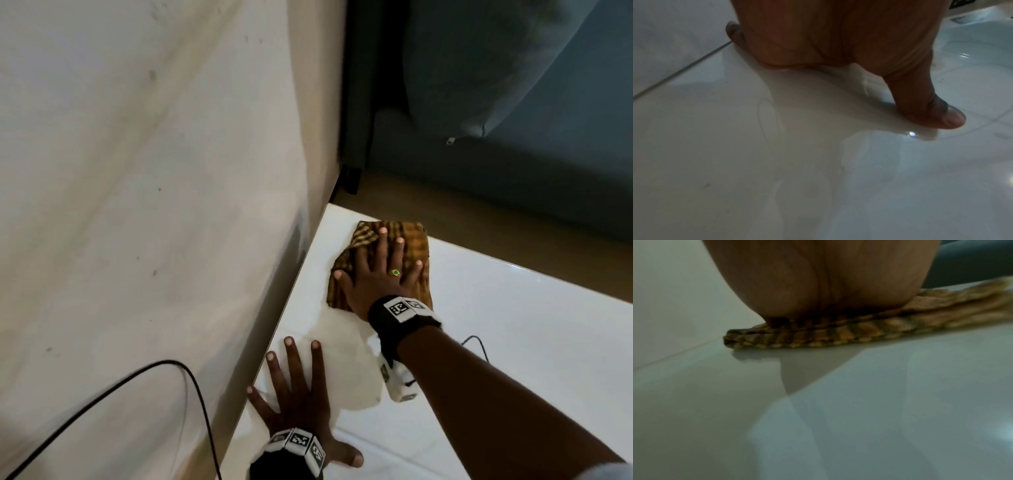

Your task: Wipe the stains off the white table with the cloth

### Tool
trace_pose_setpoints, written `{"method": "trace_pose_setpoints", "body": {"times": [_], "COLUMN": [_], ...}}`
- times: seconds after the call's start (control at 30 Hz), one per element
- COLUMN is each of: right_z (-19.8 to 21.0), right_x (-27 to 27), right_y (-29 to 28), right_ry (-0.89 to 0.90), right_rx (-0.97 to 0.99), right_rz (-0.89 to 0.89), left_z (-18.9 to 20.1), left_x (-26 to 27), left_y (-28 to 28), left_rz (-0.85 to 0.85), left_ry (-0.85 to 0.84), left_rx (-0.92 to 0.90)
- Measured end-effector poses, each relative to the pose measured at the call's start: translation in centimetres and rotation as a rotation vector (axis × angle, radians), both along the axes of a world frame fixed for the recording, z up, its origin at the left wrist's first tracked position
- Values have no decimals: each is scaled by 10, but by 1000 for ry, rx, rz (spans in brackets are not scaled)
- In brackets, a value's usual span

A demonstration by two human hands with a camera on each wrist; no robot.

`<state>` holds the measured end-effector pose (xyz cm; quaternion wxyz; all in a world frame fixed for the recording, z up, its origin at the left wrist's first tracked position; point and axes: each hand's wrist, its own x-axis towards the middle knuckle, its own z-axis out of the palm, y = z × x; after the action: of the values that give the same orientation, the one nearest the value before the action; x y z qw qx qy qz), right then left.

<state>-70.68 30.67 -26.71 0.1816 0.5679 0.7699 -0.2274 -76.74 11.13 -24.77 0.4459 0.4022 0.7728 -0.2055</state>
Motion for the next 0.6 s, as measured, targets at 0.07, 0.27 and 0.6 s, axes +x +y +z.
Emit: {"method": "trace_pose_setpoints", "body": {"times": [0.07, 0.27, 0.6], "right_z": [-2, -4, -4], "right_x": [-24, -33, 7], "right_y": [-14, -50, -80], "right_ry": [45, 111, 117], "right_rx": [-7, 12, -3], "right_rz": [66, 407, 72], "left_z": [-1, -3, 6], "left_x": [1, 0, 11], "left_y": [-3, -19, -50], "left_rz": [3, -41, 241], "left_ry": [11, 10, 132], "left_rx": [23, 148, 91]}}
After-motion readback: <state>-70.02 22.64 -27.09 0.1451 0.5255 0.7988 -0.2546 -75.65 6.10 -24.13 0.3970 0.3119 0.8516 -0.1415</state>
